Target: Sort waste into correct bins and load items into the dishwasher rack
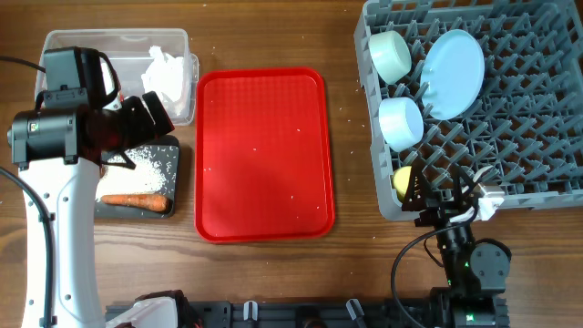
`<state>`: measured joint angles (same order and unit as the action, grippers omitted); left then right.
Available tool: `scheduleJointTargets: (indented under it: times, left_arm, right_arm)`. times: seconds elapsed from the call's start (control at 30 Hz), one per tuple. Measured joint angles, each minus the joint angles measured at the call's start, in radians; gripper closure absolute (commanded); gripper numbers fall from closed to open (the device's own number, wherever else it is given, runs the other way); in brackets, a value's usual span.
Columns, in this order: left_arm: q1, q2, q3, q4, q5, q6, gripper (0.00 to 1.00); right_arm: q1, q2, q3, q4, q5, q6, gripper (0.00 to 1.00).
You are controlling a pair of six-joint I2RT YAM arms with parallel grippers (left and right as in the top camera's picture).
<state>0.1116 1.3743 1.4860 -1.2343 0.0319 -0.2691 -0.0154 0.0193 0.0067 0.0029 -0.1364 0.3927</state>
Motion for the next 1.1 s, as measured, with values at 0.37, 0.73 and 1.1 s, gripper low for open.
scheduleJointTargets:
  times: [0.37,0.73,1.1]
  left_arm:
    - [0.0,-0.004,-0.001,0.008,-0.006,0.001,0.0]
    - [-0.116,-0.826,-0.69,0.764,0.034,0.06,0.0]
    - [-0.116,-1.308,-1.369,1.205,0.142,0.076,0.0]
  right_arm:
    - [0.0,0.0,0.0,0.0,0.0,0.003,0.01]
    - [0.0,0.0,0.0,0.003,0.003,0.003,0.0]
    - [0.0,0.001,0.0,0.003,0.003,0.003,0.0]
